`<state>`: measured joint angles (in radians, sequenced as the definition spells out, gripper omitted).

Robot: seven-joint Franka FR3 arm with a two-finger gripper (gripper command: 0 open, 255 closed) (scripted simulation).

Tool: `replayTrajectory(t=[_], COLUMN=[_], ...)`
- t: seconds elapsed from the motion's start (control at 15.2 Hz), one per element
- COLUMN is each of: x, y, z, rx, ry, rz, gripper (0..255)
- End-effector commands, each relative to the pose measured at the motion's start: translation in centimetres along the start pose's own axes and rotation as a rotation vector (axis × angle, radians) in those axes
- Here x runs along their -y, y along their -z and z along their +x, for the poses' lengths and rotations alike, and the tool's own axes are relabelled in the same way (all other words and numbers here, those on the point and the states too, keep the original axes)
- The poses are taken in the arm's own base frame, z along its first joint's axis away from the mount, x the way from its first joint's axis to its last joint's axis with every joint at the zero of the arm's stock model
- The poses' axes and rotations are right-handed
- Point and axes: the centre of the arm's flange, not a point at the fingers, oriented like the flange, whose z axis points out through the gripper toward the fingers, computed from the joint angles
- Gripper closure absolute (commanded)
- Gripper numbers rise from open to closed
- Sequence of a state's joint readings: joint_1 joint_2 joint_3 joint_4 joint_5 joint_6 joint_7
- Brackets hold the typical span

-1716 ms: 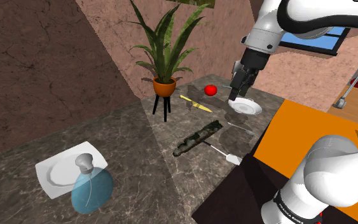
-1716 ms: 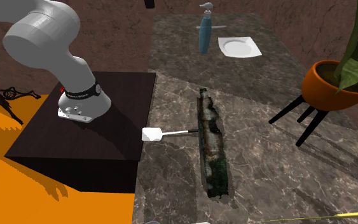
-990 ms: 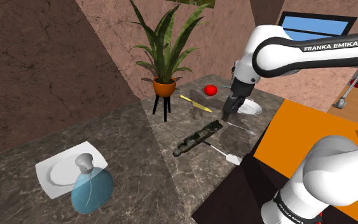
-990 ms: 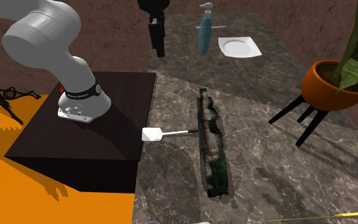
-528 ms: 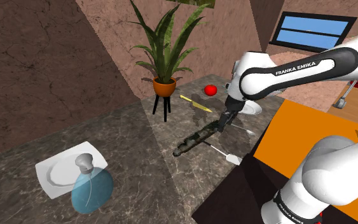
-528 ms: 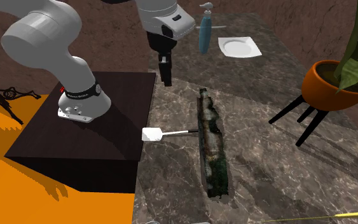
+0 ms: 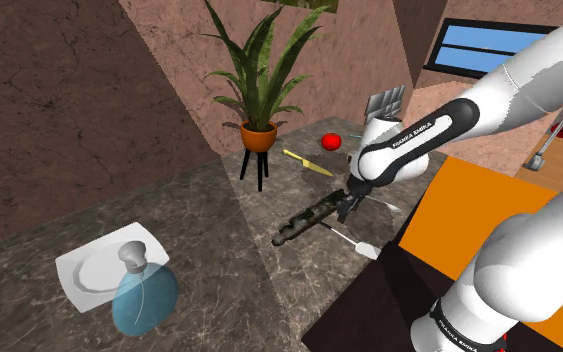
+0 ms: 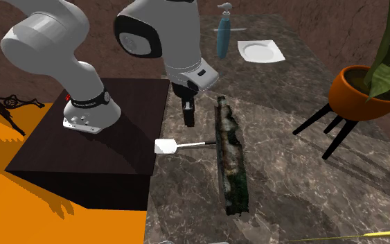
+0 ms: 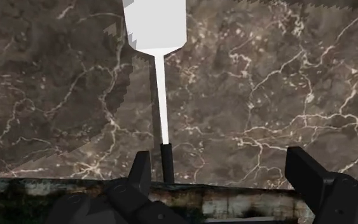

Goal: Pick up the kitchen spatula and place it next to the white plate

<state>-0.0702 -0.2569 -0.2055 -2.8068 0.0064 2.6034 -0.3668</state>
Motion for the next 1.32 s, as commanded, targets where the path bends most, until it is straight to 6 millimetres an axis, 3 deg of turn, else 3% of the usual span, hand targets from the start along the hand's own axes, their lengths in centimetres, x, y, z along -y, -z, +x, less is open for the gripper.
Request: replayTrajectory(t=[0.0,0.26,0.79,1.25], x=[-1.1,-3.3,-3.7,-3.7], y=[-2.1,-6.7,-11.1,-11.4], z=[0.2,0.7,0.8,0.8], rx=[-0.002,-0.002,-0.001,-0.001], ry=[0.005,0.013,0.014,0.014], rz=[-0.011,-0.029,-0.032,-0.032], gripper=[0,0,0,0])
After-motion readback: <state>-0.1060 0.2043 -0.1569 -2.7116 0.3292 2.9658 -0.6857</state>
